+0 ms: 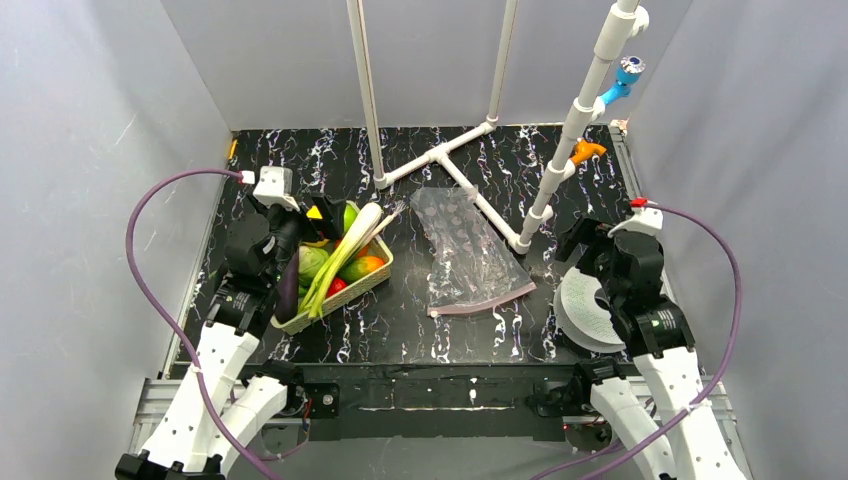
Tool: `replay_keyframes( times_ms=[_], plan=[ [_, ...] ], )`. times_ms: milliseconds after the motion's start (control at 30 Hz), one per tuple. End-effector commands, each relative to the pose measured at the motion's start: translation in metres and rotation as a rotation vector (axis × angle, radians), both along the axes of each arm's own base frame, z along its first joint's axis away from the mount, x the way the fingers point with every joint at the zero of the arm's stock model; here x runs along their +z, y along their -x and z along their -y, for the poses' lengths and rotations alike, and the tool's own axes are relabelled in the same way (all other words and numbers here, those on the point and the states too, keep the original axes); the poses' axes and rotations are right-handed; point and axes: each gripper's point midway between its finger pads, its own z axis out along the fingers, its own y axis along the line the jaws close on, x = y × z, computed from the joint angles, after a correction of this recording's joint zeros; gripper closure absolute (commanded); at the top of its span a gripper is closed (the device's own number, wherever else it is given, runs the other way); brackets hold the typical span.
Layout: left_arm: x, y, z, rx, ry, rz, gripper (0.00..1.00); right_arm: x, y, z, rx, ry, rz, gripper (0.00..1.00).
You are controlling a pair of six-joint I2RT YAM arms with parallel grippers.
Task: Place the food in the zip-top bag and seal the zipper
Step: Pick up the zipper food storage bag at the center of the board.
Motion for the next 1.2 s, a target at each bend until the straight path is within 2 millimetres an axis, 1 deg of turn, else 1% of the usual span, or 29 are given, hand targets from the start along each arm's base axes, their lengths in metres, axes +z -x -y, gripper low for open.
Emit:
replay_keyframes(
  times_ms=[0, 133, 233, 333, 400, 467, 567, 667, 733, 800, 867, 933, 1000, 1100, 1133, 1167],
  plan=[
    [0.023, 0.006, 0.010, -0.051, 0.014, 0.059, 0.02, 0.008, -0.001, -0.022, 0.068, -0.097, -0.046, 0.00],
    [0.016, 0.009, 0.019, -0.093, 0.016, 0.018, 0.02, -0.006, -0.001, -0.052, 0.183, -0.193, -0.145, 0.00],
    [0.013, 0.010, 0.023, -0.105, 0.014, -0.001, 0.02, -0.024, 0.001, -0.073, 0.244, -0.248, -0.236, 0.00],
    [0.010, 0.010, 0.027, -0.123, 0.011, -0.021, 0.02, -0.042, 0.002, -0.093, 0.320, -0.256, -0.301, 0.00],
    [0.007, 0.008, 0.031, -0.138, 0.011, -0.041, 0.02, -0.052, 0.005, -0.108, 0.366, -0.240, -0.346, 0.00],
    [0.003, 0.007, 0.037, -0.161, 0.010, -0.064, 0.02, -0.060, 0.012, -0.126, 0.429, -0.189, -0.363, 0.00],
    [0.000, 0.006, 0.043, -0.189, 0.015, -0.082, 0.02, -0.068, 0.027, -0.158, 0.548, -0.083, -0.326, 0.00],
    [-0.002, 0.006, 0.044, -0.194, 0.018, -0.093, 0.02, -0.076, 0.041, -0.184, 0.657, 0.070, -0.270, 0.00],
    [-0.004, 0.005, 0.045, -0.193, 0.019, -0.100, 0.02, -0.087, 0.046, -0.194, 0.703, 0.226, -0.265, 0.00],
    [-0.006, 0.004, 0.046, -0.196, 0.021, -0.110, 0.02, -0.098, 0.049, -0.201, 0.749, 0.421, -0.267, 0.00],
    [-0.007, 0.004, 0.047, -0.199, 0.021, -0.115, 0.02, -0.111, 0.047, -0.196, 0.738, 0.659, -0.284, 0.00],
    [-0.008, 0.003, 0.047, -0.198, 0.021, -0.117, 0.02, -0.121, 0.045, -0.192, 0.743, 0.859, -0.318, 0.00],
    [-0.008, 0.003, 0.046, -0.194, 0.020, -0.117, 0.02, -0.128, 0.045, -0.195, 0.768, 1.020, -0.315, 0.00],
    [-0.008, 0.002, 0.044, -0.182, 0.011, -0.117, 0.02, -0.135, 0.050, -0.198, 0.816, 1.224, -0.286, 0.00],
    [-0.008, 0.002, 0.043, -0.178, 0.010, -0.118, 0.02, -0.137, 0.053, -0.199, 0.854, 1.268, -0.282, 0.05],
    [-0.009, 0.002, 0.042, -0.175, 0.009, -0.118, 0.02, -0.140, 0.056, -0.201, 0.889, 1.282, -0.286, 0.06]
  ],
)
